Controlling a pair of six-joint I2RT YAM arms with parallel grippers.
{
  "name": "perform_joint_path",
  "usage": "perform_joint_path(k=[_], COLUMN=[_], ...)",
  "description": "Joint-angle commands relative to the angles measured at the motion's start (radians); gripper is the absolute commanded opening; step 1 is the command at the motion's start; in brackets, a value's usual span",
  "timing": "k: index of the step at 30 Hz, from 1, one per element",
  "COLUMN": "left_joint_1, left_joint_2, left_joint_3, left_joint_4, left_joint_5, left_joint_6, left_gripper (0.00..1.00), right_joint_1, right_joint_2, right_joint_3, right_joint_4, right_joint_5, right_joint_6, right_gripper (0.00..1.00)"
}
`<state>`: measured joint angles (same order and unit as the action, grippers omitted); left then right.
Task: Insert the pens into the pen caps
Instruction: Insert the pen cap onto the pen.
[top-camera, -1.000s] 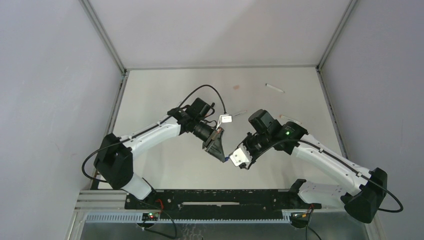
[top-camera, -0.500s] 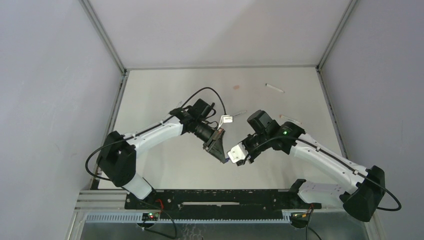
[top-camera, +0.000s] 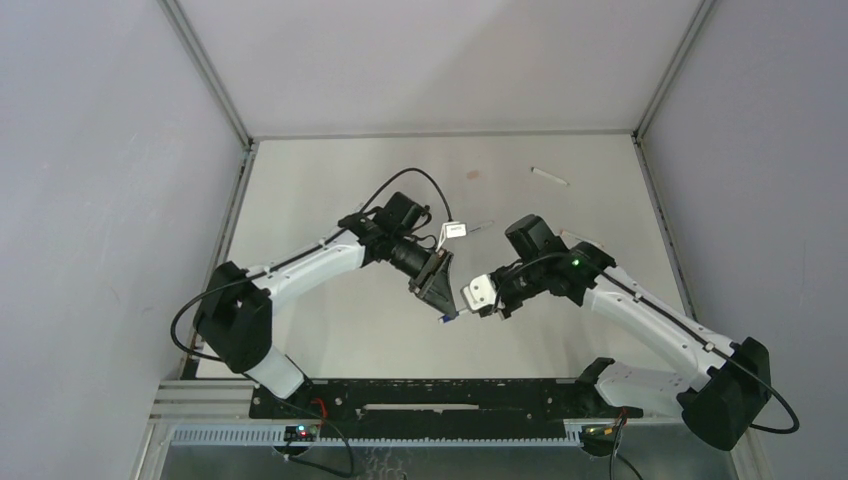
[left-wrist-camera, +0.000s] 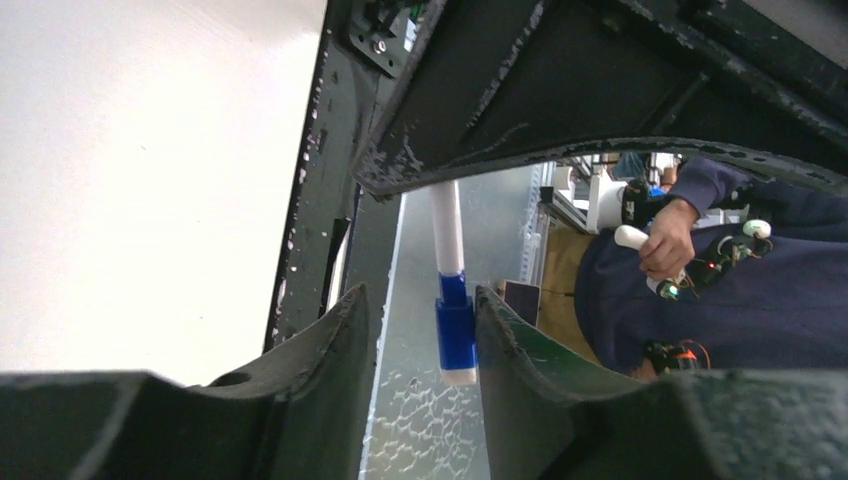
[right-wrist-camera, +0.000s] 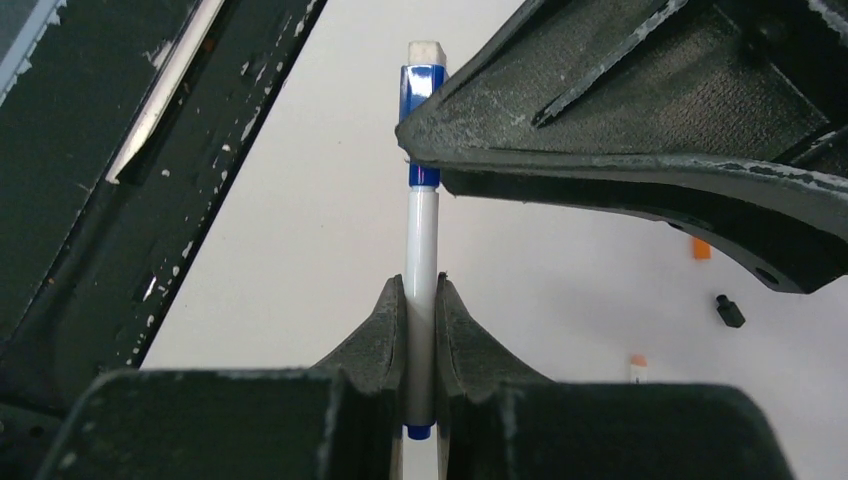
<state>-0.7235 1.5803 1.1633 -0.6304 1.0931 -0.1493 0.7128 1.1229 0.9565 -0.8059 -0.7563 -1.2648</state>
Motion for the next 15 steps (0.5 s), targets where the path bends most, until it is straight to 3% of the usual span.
perform_joint_path(k=[1,7,15], left_joint_1=[0.029,0.081,0.129], left_joint_2=[-0.037,-0.099,-0.193], left_joint_3=[0.073,0.093,0.146], left_joint_4=[0.057,0.063,0.074], left_joint_5=[-0.058,-0.097,-0.14], left_joint_6=[-0.01,-0.03,-0.058], left_gripper=[0.49,0.59,0.65], right_joint_1=[-0.023,-0.056,-0.099], right_joint_2=[-0.041,-0.059,-0.08], right_joint_3=[0.0,-0.011,-0.024], right_joint_4=[0.056,0.057,0.061], right_joint_5=[-0.128,-0.168,-0.23], right_joint_6=[0.025,0.038,0.065], right_gripper=[0.0,0.0,0.0])
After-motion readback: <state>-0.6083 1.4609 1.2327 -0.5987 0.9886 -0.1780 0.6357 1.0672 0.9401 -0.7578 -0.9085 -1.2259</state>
